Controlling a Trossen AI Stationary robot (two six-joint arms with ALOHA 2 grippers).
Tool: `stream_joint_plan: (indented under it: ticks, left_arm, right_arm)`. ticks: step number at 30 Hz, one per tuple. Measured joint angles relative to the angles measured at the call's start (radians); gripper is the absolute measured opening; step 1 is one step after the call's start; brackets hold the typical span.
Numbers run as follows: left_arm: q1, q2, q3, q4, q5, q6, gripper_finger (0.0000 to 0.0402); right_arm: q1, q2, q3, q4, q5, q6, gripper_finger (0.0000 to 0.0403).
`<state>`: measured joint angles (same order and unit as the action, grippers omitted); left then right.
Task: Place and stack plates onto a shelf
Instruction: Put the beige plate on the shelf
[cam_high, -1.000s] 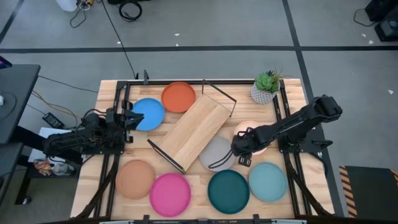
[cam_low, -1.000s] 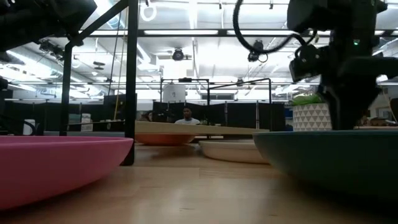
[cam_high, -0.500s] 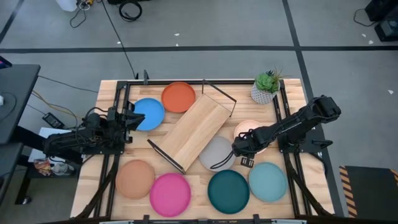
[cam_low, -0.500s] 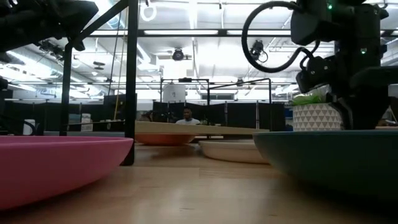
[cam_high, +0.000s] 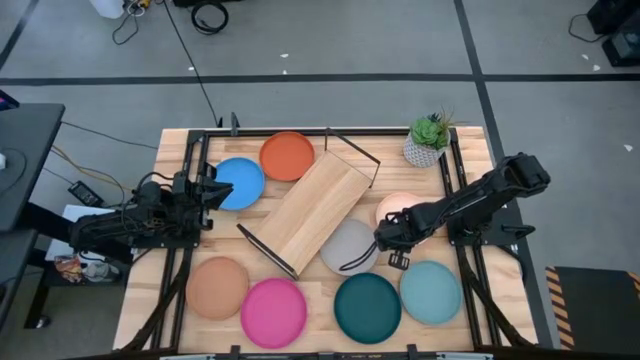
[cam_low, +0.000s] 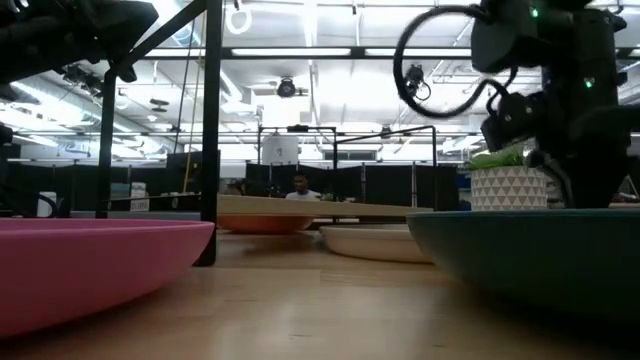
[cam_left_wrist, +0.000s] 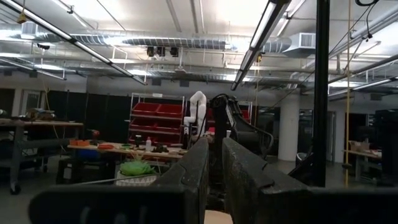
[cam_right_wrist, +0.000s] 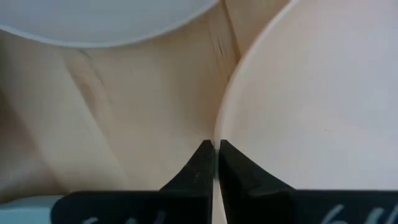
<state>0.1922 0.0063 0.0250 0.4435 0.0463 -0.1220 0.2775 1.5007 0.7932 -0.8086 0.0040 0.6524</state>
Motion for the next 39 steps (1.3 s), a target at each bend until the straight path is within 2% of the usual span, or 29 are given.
stream_joint_plan:
  ticks: [6,12,17,21,23,28,33,39]
  left_arm:
    - [0.0,0.0,0.0,0.0,0.0,-0.004,0.0055]
    - [0.0,0.0,0.0,0.0,0.0,0.001,0.0055]
    - [0.0,0.0,0.0,0.0,0.0,0.002,0.0055]
    - [0.0,0.0,0.0,0.0,0.0,0.002,0.0055]
    - [0.0,0.0,0.0,0.0,0.0,0.002,0.0055]
    - [0.0,0.0,-0.001,-0.004,-0.001,0.002,0.0055]
    - [0.0,0.001,-0.001,-0.01,0.0,0.003,0.0055]
    - [0.0,0.001,-0.001,-0.013,-0.001,0.003,0.0055]
  right_arm:
    - [0.012,0.0,0.153,-0.131,0.011,-0.044,0.0014]
    - [0.027,0.003,0.325,-0.184,0.112,-0.17,0.0014]
    - [0.017,0.003,0.398,-0.067,0.214,-0.396,0.0014]
    - [-0.055,0.015,0.403,0.109,0.155,-0.59,0.0014]
    - [-0.102,0.027,0.409,0.126,0.132,-0.652,0.0014]
    - [-0.214,0.103,0.466,0.12,0.121,-0.762,0.0014]
    - [-0.277,0.236,0.571,0.066,0.109,-0.849,0.0014]
    - [-0.313,0.397,0.723,-0.091,0.178,-0.891,0.0018]
